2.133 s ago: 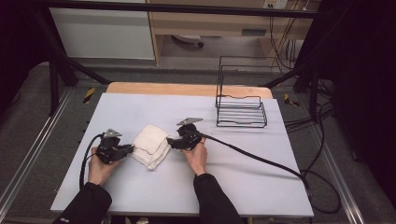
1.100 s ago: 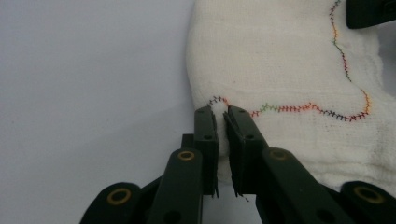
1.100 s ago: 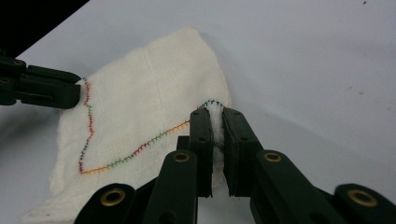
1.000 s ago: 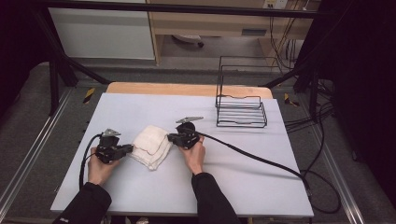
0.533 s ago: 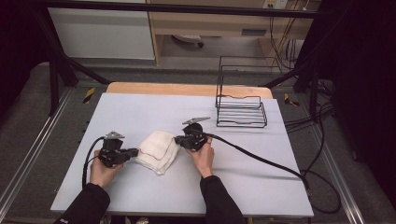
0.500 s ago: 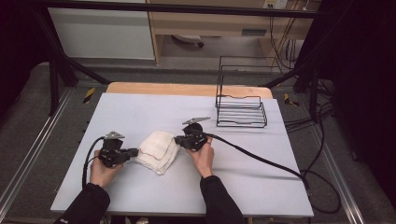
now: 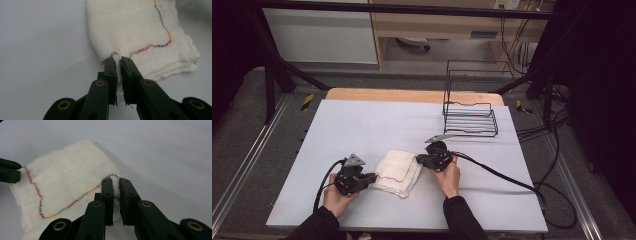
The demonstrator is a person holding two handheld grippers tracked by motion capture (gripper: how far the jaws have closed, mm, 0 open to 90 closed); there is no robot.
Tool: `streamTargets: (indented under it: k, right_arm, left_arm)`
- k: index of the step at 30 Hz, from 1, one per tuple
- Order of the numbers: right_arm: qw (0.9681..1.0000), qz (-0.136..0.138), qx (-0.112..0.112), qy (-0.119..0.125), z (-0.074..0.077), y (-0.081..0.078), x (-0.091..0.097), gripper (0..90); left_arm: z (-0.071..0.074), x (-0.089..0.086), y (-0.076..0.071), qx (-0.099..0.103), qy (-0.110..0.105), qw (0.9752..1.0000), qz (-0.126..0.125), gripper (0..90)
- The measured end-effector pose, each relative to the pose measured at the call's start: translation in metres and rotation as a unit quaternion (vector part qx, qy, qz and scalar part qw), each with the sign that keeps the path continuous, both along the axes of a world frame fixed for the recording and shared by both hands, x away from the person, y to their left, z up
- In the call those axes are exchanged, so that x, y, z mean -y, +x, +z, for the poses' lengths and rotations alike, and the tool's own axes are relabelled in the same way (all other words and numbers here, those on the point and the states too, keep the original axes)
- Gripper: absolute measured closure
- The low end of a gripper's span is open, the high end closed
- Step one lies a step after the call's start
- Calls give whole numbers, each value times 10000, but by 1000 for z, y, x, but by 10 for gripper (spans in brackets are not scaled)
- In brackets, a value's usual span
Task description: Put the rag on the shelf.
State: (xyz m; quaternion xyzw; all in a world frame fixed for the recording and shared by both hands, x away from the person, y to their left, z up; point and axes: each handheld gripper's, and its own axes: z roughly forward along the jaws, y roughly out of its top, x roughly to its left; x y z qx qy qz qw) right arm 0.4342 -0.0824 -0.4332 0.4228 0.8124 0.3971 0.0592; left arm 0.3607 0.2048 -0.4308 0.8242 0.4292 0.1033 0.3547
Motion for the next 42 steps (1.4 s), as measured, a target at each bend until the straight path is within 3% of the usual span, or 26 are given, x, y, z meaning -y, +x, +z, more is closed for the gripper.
streamTargets:
  k: [3, 6, 8, 11, 14, 20, 22, 27, 32, 36, 42]
  right_arm:
    - [10000, -6, 8, 17, -7, -2, 3, 817]
    - [9999, 13, 160, 39, -9, -4, 4, 771]
    - [9996, -13, 268, 109, -7, -5, 7, 663]
    - [9987, -43, 461, 220, -2, -8, 12, 534]
    - [9978, -78, 619, 230, 1, -11, 19, 344]
    - [9970, -169, 697, 274, 2, -16, 36, 176]
    - [9970, -226, 680, 282, 2, -18, 42, 128]
    - [9971, -203, 708, 179, -1, -24, 52, 67]
    - [9969, -172, 762, 82, -4, -29, 54, 46]
    - [9962, -175, 807, 278, -4, -29, 52, 50]
    - [9963, -239, 699, 448, -6, -27, 47, 60]
  left_arm:
    - [2, -1, 4, 48, 25, 10000, -42, 782]
    - [7, -3, 14, 163, 72, 9998, 43, 635]
    - [12, -4, 25, 311, 131, 9994, 96, 527]
    - [16, -4, 43, 314, 113, 9994, 120, 421]
    - [14, 0, 61, 261, 16, 9996, 121, 360]
    - [4, 17, 84, 281, 184, 9994, 64, 311]
    - [1, 22, 88, 273, -21, 9996, 93, 336]
    - [-6, 34, 98, 129, 102, 9998, 73, 420]
    - [-10, 37, 104, -18, -40, 9999, 147, 535]
    - [-13, 38, 105, -205, -184, 9996, 76, 655]
    - [-12, 43, 100, -136, -103, 9998, 58, 757]
